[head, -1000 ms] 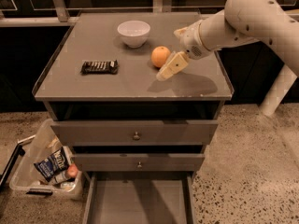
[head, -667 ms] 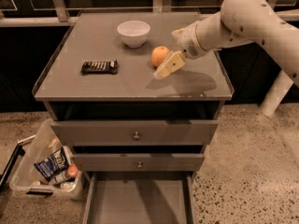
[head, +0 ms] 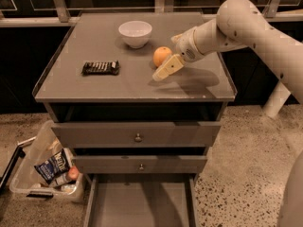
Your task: Place orange into bottom drawer
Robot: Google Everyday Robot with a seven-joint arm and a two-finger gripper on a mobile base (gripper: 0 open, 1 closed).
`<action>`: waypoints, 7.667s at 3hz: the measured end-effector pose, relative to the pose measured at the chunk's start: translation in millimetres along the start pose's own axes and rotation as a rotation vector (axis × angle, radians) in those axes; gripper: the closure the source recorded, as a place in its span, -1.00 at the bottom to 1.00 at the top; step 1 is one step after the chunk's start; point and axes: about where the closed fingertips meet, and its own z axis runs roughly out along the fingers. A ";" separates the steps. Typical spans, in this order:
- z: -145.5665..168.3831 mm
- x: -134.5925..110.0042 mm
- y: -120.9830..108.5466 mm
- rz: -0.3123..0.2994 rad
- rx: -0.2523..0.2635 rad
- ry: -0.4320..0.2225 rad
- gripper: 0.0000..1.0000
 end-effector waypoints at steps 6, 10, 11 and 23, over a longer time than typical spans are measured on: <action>1.7 -6.9 2.3 -0.018 0.001 0.019 1.00; -138.4 2.8 74.5 -0.169 0.050 0.003 1.00; -169.5 28.1 110.2 -0.181 0.072 0.003 1.00; 72.8 318.2 267.7 0.093 -0.008 -0.101 1.00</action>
Offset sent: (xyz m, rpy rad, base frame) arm 0.0000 0.0000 0.0000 0.0000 0.0000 0.0000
